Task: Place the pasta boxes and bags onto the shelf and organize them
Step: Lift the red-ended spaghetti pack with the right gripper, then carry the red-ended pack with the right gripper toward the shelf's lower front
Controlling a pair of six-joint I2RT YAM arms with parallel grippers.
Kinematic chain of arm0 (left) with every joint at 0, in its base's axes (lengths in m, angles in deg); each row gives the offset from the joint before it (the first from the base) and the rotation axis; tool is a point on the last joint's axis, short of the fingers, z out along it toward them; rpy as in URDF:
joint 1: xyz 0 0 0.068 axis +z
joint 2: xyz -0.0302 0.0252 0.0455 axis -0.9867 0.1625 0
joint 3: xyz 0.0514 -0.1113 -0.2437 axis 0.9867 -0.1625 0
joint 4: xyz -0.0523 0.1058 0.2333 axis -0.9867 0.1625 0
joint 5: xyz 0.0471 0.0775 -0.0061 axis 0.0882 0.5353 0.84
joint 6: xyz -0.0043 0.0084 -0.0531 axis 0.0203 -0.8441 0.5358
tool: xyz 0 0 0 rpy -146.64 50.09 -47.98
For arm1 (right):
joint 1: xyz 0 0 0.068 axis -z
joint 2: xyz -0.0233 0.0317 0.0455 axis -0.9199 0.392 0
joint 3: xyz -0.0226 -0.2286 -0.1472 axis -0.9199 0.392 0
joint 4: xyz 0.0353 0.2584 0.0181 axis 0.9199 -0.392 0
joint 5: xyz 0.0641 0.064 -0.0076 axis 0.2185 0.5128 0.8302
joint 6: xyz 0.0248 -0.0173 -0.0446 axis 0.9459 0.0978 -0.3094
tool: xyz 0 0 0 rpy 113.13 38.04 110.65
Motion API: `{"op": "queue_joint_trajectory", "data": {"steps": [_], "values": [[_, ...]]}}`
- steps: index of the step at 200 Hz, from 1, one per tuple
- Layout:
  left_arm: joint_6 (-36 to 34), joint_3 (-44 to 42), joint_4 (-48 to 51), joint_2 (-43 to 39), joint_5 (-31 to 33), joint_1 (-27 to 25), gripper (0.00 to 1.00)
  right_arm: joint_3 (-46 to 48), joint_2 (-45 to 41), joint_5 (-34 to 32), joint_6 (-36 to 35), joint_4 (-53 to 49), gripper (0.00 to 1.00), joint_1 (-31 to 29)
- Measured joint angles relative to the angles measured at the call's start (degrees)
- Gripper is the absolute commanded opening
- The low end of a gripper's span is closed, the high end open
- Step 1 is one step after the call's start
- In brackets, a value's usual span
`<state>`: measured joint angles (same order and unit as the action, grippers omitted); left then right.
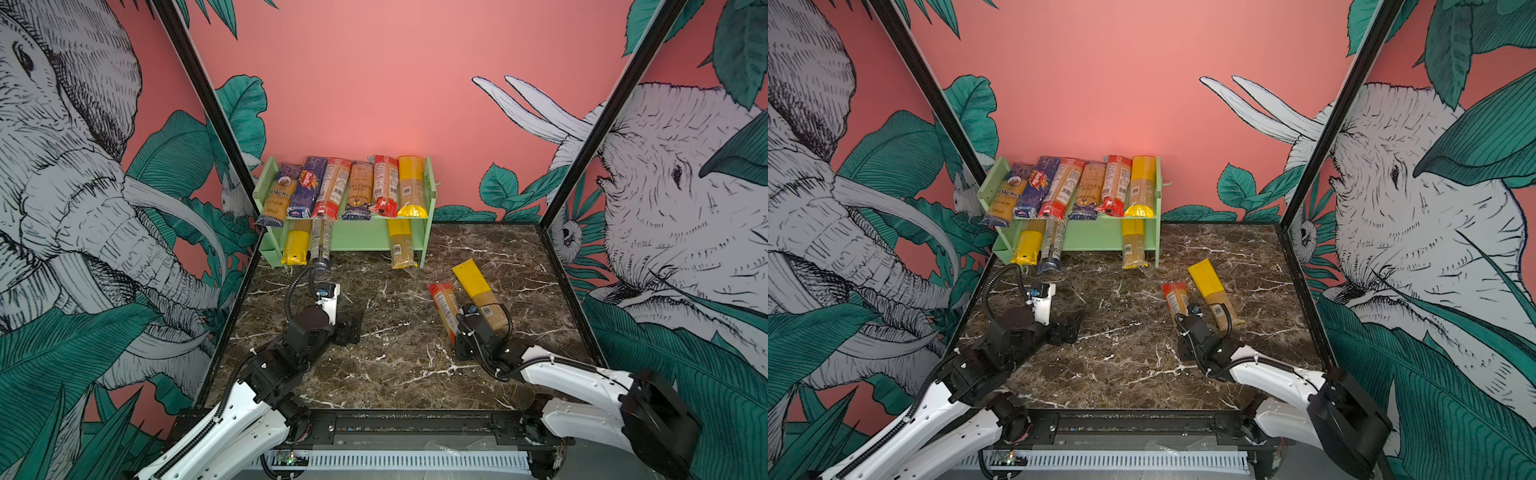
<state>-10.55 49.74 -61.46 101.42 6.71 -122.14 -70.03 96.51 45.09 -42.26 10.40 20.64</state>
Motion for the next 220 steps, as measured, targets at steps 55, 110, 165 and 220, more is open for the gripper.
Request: {"op": "queue_joint_trajectory", "data": {"steps": [55, 110, 165, 220], "values": [[2.21, 0.0, 3.96, -2.27, 2.51, 0.0, 0.99, -0.98, -11.45, 1.92, 1.53, -14.93, 0.0, -5.2], [3.3, 0.17, 7.45, -5.44, 4.85, 0.0, 0.99, -8.26, -10.45, 2.67, 1.51, -19.5, 0.0, -10.38], [4.74, 0.39, 10.25, -6.99, 7.56, 0.0, 0.99, -17.07, -5.27, 3.67, 0.15, -19.67, 0.0, -14.8], [5.99, 0.66, 12.07, -8.66, 9.57, 0.0, 0.99, -27.52, 3.43, 5.66, -2.78, -20.15, 0.0, -17.84]]}}
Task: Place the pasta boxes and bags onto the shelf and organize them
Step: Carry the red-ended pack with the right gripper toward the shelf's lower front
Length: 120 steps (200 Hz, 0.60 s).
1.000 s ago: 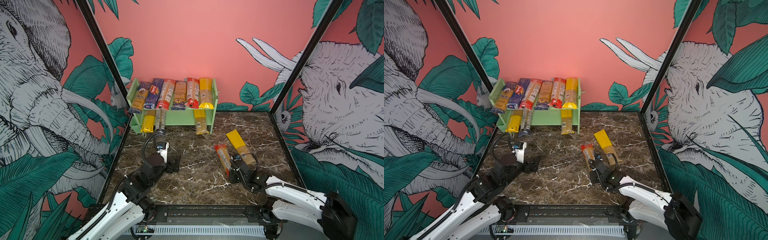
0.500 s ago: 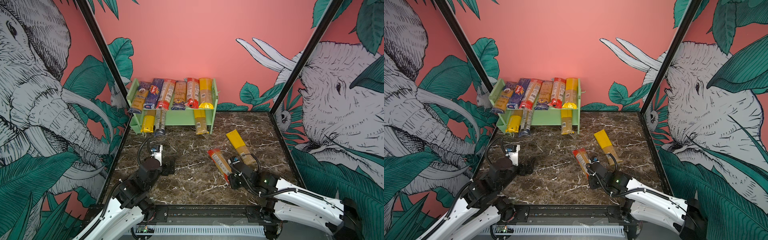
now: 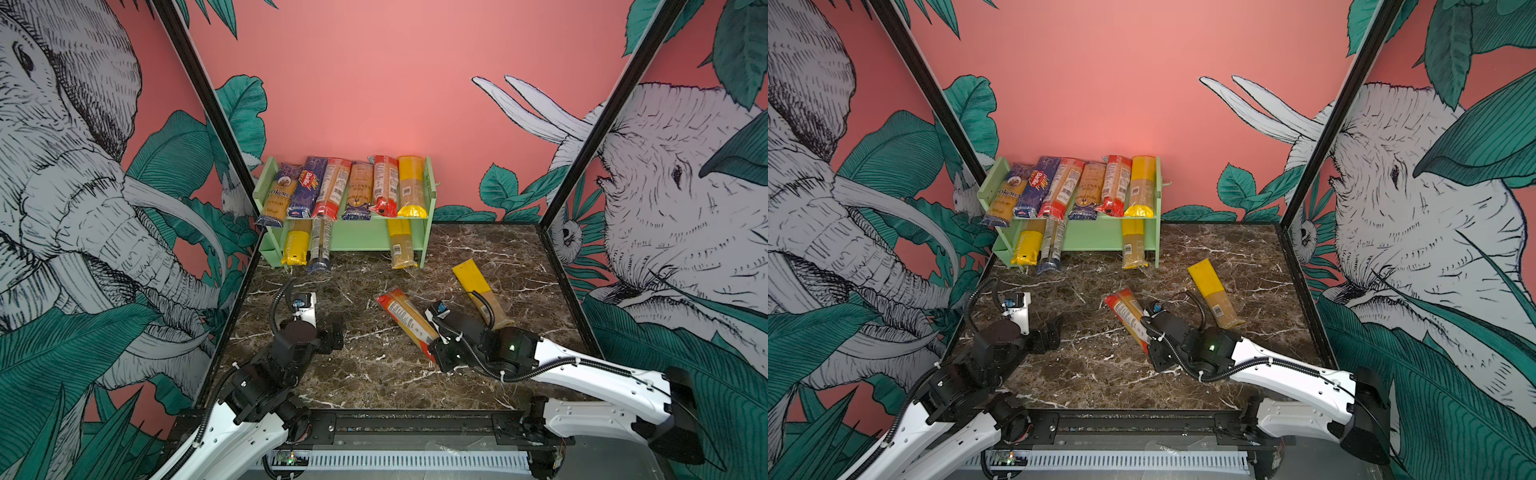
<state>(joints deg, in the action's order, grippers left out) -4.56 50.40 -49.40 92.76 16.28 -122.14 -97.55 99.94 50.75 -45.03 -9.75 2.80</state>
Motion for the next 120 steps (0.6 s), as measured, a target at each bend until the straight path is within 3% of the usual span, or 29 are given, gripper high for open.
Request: {"op": "queue_joint_trajectory", "data": {"steps": [120], "values": [[0.68, 2.4, 3.21, -4.92, 2.47, 0.02, 0.99, -25.53, 22.53, -6.34, -9.35, 2.05, 0.0, 2.08]]}}
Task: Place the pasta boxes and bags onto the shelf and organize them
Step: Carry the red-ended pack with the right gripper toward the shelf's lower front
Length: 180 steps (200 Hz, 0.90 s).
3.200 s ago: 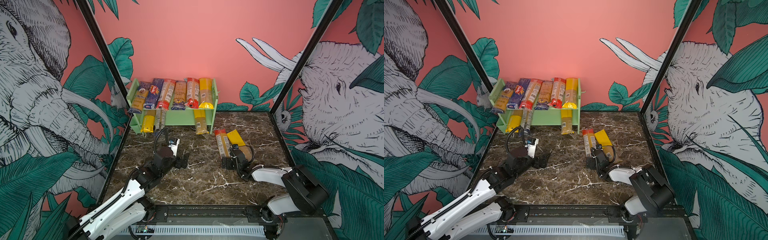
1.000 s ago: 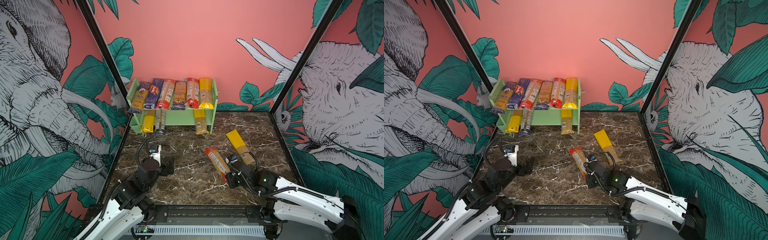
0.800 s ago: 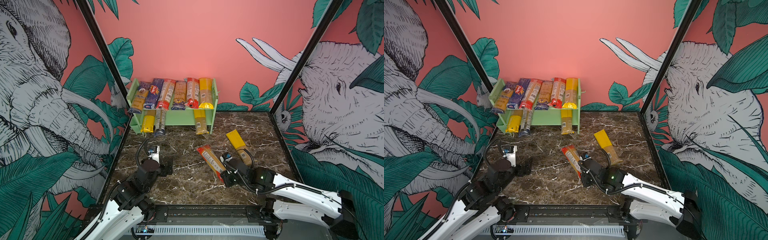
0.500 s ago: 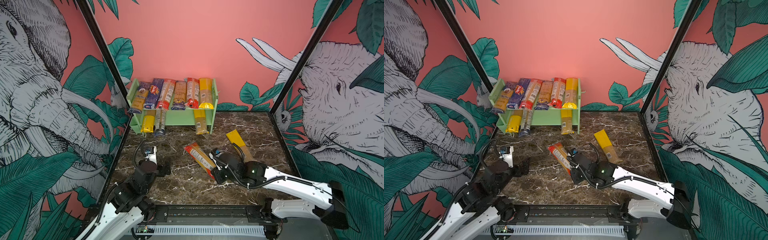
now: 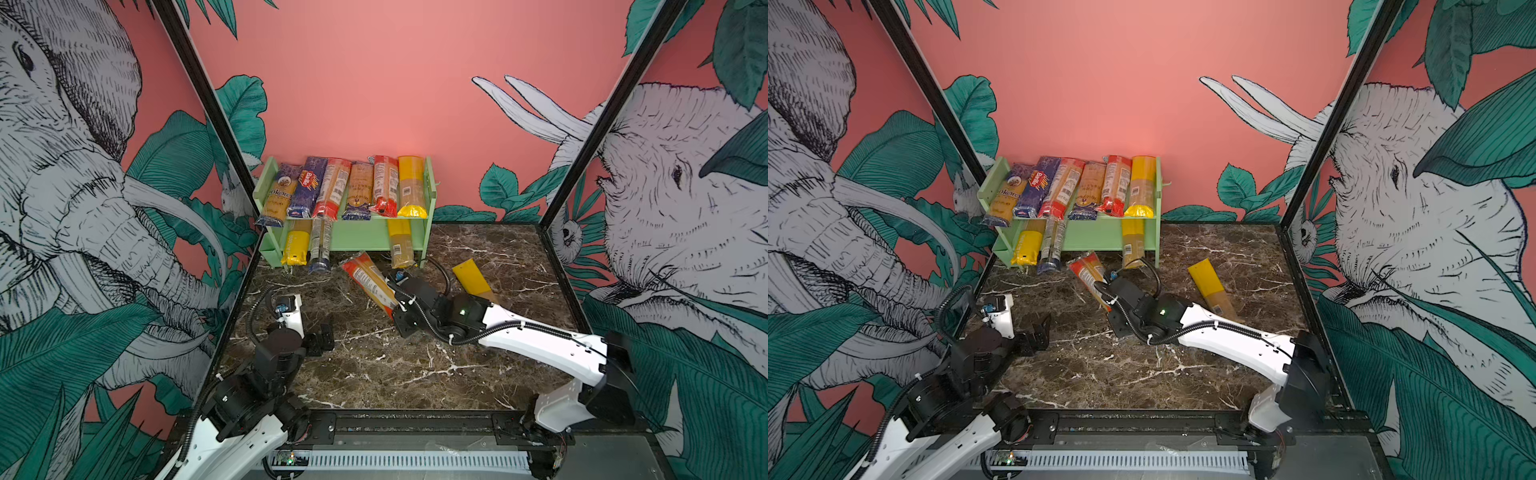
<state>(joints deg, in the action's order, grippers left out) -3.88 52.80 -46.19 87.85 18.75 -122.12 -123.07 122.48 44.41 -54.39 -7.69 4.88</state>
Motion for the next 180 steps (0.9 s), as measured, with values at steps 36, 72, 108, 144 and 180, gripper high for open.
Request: {"op": "queue_joint_trajectory", "data": {"steps": [36, 72, 108, 144, 180], "values": [[-0.07, 0.02, 0.0, 0.02, 0.22, -0.02, 0.99, -7.93, 6.73, -0.55, -1.36, 0.24, 0.0, 3.85], [-0.24, 0.13, -0.02, 0.11, 0.39, -0.02, 0.99, -17.11, 15.78, -1.42, -2.32, 0.79, 0.0, 7.02], [-0.26, 0.22, -0.02, 0.28, 0.68, -0.02, 0.99, -24.41, 24.15, -2.99, -2.84, 1.22, 0.0, 8.96], [-0.26, 0.33, -0.02, 0.39, 1.11, -0.02, 0.99, -30.45, 30.97, -5.49, -2.25, 1.49, 0.0, 10.12], [-0.26, 0.5, 0.0, 0.92, 1.66, -0.02, 0.99, -37.62, 37.51, -8.0, -1.29, 1.51, 0.0, 10.64]]}}
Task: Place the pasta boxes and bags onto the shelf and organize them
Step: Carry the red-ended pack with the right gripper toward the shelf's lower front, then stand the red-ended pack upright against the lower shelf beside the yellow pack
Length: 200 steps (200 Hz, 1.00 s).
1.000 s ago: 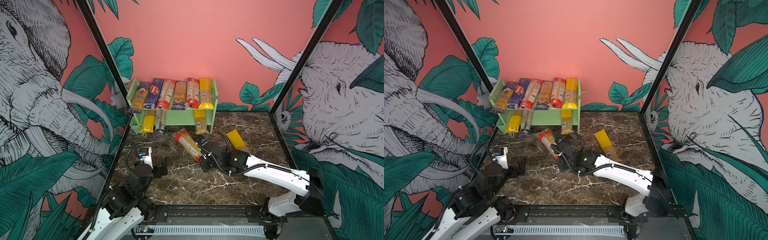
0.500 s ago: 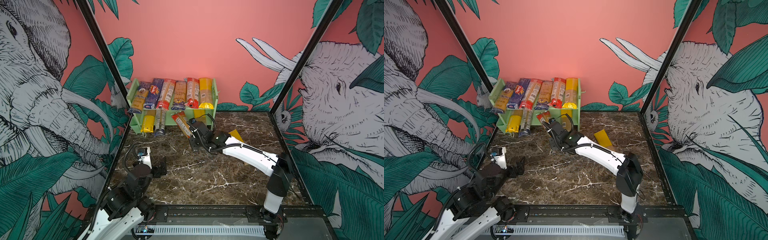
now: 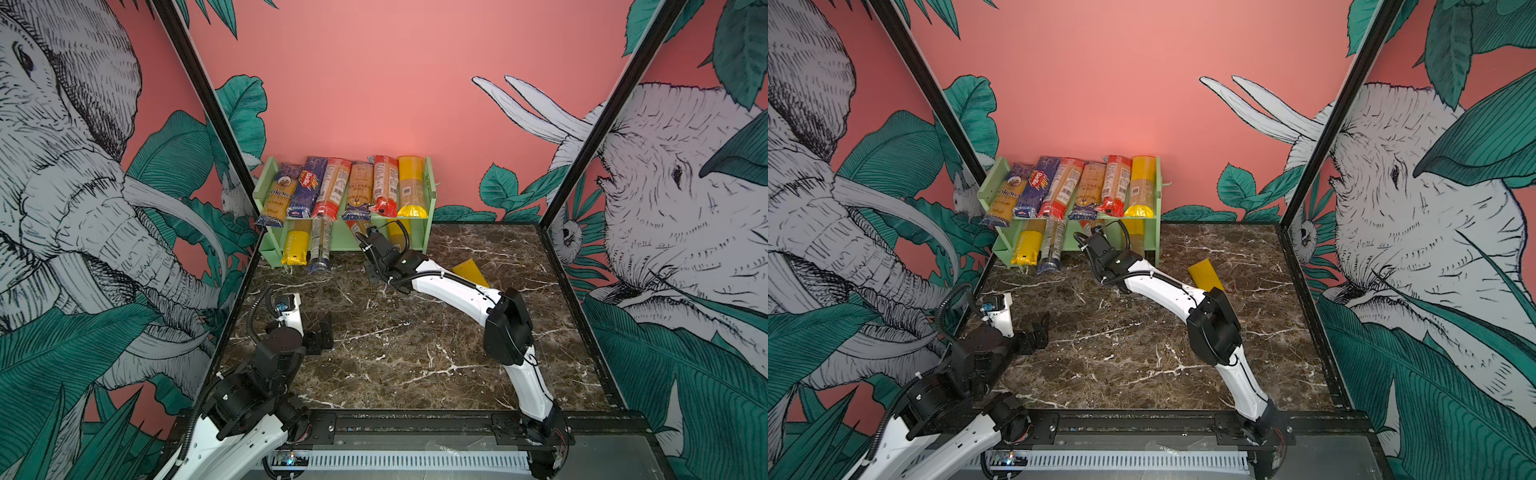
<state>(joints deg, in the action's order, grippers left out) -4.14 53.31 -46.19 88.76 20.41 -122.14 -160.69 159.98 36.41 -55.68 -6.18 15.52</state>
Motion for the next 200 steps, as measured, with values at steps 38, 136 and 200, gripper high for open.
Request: {"op": "queue_joint_trajectory", "data": {"steps": [38, 136, 200], "values": [[0.0, 0.35, 0.02, 0.0, 0.28, 0.0, 0.99, -1.95, 1.86, -3.34, 1.75, -0.7, 0.0, 0.26], [0.02, 0.35, 0.35, -0.11, 0.87, 0.0, 0.98, -7.8, 5.33, -7.41, 3.89, -3.21, 0.0, 3.52], [0.04, 0.35, 0.52, -0.35, 1.25, 0.0, 0.98, -10.51, 7.04, -6.75, 5.68, -4.37, 0.37, 3.56]]}}
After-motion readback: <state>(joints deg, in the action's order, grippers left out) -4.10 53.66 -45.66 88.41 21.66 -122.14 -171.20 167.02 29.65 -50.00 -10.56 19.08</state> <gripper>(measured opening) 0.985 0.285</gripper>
